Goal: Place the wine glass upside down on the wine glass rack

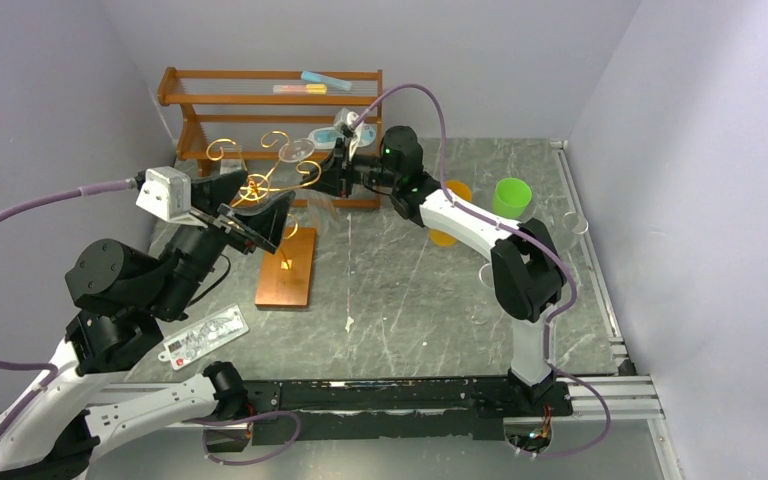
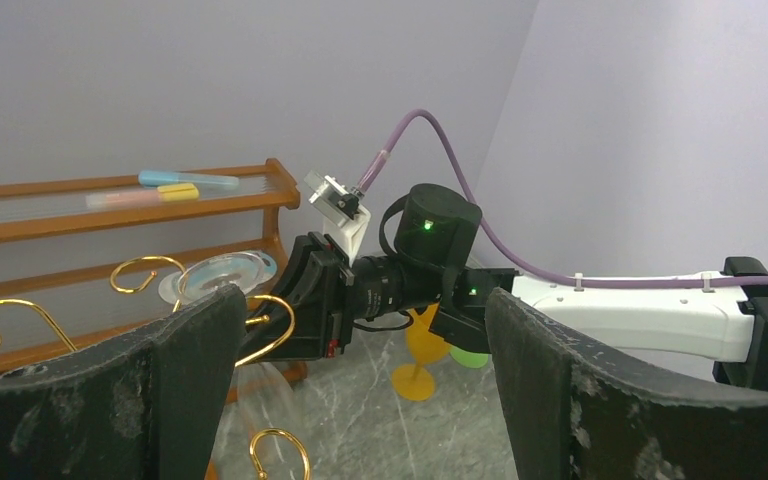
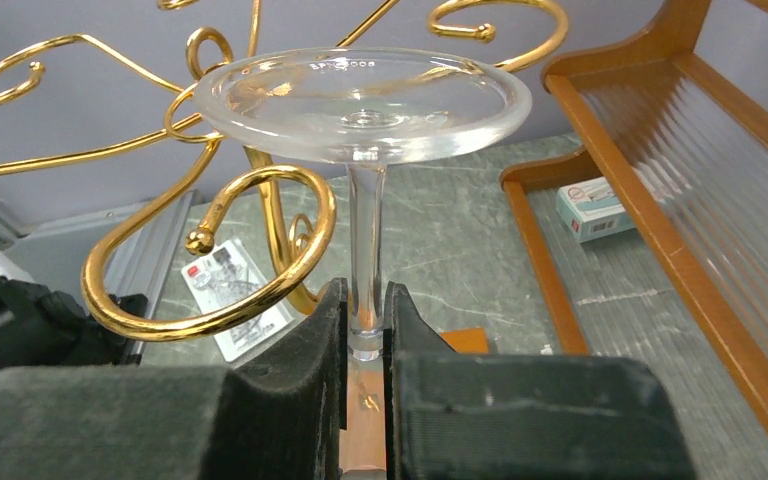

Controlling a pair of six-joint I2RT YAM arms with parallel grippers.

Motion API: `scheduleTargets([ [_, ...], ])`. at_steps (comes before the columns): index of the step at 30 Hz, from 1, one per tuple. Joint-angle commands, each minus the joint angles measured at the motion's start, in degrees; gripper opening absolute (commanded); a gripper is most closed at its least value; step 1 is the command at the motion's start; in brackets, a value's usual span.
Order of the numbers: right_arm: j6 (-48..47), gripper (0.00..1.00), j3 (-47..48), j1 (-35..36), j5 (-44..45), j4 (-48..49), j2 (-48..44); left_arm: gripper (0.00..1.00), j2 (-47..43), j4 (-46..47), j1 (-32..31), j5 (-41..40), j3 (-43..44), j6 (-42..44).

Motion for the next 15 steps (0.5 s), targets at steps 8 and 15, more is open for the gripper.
scheduleTargets([
  [8,-5.50,0.00,2.08,0.24,-9.23,-6.35,-0.80,0.93,0.50,-1.99,0.05,-2.09,0.86,0.18],
  [15,-6.45,0.00,3.89,0.20,-8.89,-9.27,0.30,0.93,0.51,-1.55,0.09,-2.05,0.61,0.12],
])
